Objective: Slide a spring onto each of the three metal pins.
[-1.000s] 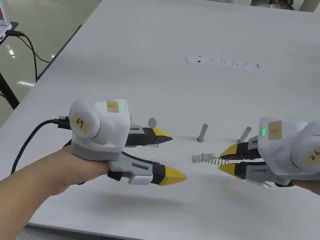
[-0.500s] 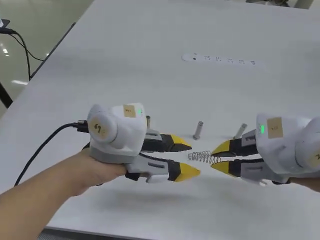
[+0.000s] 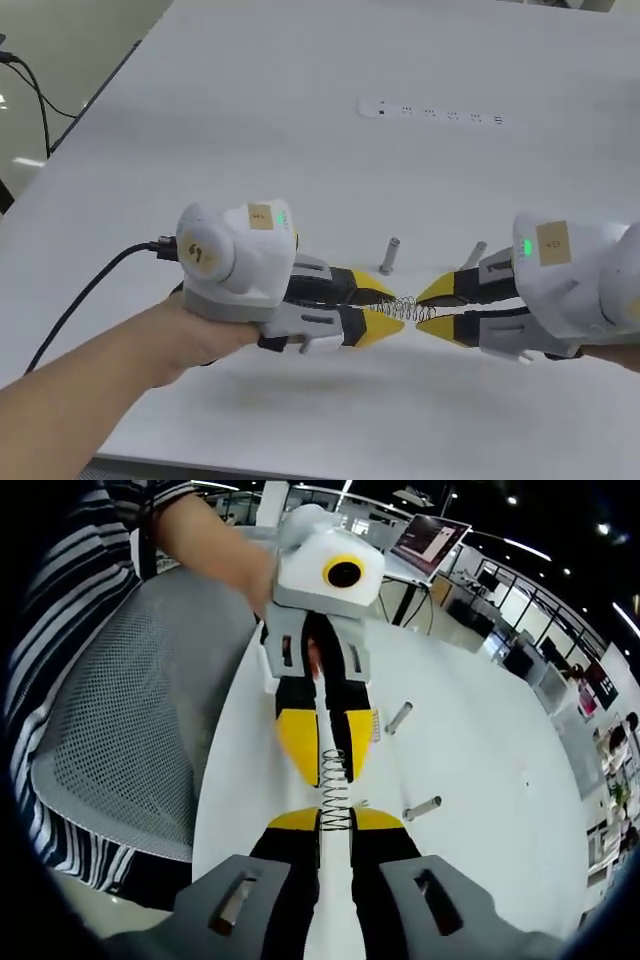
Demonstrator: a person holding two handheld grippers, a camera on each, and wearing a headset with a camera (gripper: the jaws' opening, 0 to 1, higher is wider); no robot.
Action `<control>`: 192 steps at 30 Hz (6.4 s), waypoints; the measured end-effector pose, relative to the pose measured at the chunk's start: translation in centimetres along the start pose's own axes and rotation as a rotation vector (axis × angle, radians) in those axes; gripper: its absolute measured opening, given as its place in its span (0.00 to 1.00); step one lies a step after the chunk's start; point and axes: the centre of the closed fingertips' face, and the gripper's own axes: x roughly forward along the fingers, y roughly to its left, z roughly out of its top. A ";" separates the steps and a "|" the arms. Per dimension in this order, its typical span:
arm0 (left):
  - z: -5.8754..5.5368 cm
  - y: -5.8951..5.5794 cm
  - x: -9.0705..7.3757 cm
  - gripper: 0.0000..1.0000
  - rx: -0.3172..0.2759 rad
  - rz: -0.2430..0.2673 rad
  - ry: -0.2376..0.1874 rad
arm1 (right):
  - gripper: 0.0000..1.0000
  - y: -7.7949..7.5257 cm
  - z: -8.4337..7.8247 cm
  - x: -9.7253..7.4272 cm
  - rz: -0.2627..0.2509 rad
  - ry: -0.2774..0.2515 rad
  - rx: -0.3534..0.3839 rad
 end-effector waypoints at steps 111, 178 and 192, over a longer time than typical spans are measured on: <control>-1.6 0.7 -1.7 0.22 0.003 0.048 0.104 | 0.07 -0.8 6.0 -0.9 0.007 -0.283 0.206; -4.6 7.3 -11.4 0.98 -0.148 0.402 0.081 | 0.07 -9.8 -5.2 -4.6 -0.418 -0.154 0.449; -4.3 7.0 -11.4 0.98 -0.140 0.400 0.076 | 0.07 -13.0 -6.9 -5.3 -0.503 -0.175 0.540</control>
